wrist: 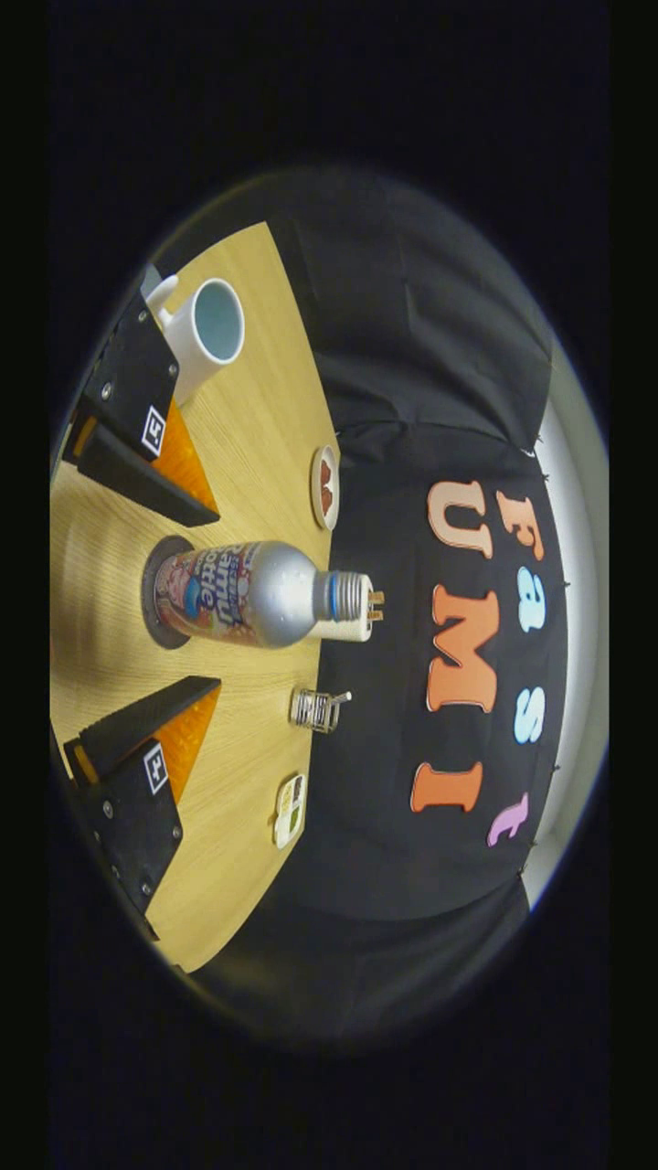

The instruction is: Take the bottle from table, then pour the juice into the cup, finally place the bottle on the coaster

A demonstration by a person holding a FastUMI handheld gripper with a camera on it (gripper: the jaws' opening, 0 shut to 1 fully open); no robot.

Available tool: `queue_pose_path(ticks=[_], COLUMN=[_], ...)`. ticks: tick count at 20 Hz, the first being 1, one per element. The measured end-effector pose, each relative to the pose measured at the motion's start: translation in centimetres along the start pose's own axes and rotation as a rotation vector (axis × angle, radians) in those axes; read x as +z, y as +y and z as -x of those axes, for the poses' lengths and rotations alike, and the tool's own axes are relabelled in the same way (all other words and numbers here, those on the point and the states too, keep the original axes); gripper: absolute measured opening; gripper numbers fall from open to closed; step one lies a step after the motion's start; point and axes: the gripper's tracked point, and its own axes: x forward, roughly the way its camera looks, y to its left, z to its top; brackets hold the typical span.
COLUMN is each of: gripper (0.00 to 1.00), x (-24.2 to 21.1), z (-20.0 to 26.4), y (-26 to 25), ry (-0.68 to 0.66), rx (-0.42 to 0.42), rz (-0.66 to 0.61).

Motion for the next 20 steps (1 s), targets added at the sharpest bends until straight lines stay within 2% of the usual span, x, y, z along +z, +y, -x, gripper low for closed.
queue_pose_path(ticks=[3,9,15,18,20], gripper=[0.97,0.97,0.97,0.98,0.98], x=[-0.3,-1.2,-2.2,-2.1,-2.2], z=[3.0,7.7,10.0,10.9,11.2], y=[-2.0,-6.1,-8.6,-9.5,-9.3], ry=[-0.004,-0.041,-0.046,-0.060,-0.058], rx=[-0.030,-0.092,-0.107,-0.130,-0.115], rz=[-0.034,0.011,-0.037,-0.030,-0.020])
